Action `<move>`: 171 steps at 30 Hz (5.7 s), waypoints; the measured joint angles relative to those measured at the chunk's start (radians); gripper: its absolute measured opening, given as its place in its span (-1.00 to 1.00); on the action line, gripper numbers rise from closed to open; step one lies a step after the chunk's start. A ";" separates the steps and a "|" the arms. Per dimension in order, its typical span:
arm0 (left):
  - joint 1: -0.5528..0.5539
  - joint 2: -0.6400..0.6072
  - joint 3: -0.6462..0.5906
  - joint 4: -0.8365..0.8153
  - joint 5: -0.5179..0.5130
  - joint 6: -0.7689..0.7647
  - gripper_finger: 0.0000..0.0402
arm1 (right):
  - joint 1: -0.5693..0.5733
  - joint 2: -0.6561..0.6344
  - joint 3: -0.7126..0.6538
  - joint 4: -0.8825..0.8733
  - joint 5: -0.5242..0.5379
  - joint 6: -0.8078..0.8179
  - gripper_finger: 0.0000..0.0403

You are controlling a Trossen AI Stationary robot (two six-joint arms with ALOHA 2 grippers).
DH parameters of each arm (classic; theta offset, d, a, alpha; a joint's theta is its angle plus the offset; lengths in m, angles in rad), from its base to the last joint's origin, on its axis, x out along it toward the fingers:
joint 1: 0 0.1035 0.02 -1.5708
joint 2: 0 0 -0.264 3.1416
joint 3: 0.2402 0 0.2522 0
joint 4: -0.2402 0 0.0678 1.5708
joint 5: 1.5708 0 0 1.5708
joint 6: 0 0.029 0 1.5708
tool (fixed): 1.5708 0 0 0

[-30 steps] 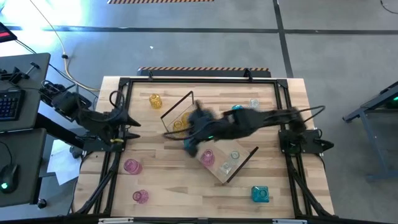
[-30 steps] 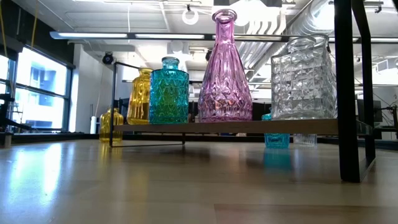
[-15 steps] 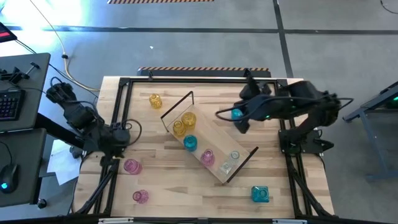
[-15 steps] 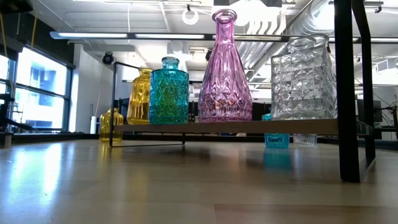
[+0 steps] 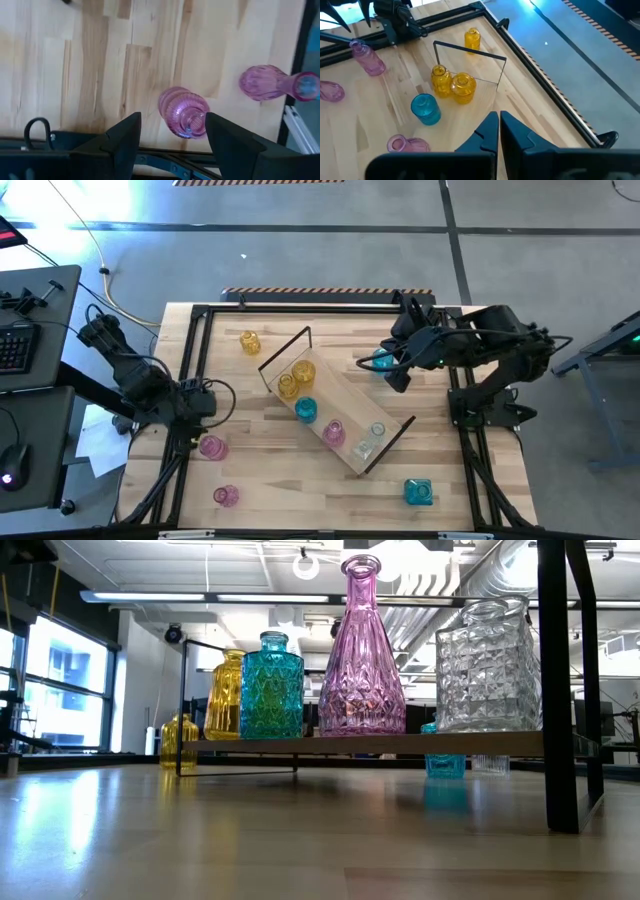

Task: Sort vases onto shelf
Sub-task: Put the top pink crystal vase on the shelf

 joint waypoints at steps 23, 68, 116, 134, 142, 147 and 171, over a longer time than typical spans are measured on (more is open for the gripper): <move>-0.077 0.066 -0.105 0.085 0.063 -0.118 0.23 | 0.016 0.000 0.000 0.000 -0.014 0.038 -1.00; -0.098 0.064 -0.248 0.250 0.111 -0.093 -0.85 | 0.018 0.000 0.000 0.000 0.011 0.053 -1.00; 0.491 0.586 0.970 -0.164 0.072 0.631 -0.92 | 0.018 -0.015 0.000 0.000 -0.106 0.019 -1.00; 0.720 0.918 1.279 -0.073 0.132 0.948 -0.92 | 0.017 -0.023 -0.015 0.003 -0.144 0.022 -1.00; 0.761 0.991 1.280 0.066 0.181 0.988 -0.92 | -0.036 -0.164 -0.381 0.000 -0.136 0.152 -1.00; 0.783 1.017 1.280 0.069 0.207 0.995 -0.92 | -0.065 -0.320 -0.684 0.128 -0.188 0.242 -1.00; 0.817 1.163 1.279 0.120 0.284 0.993 -0.92 | -0.336 -0.521 -1.404 0.953 -0.610 0.272 -1.00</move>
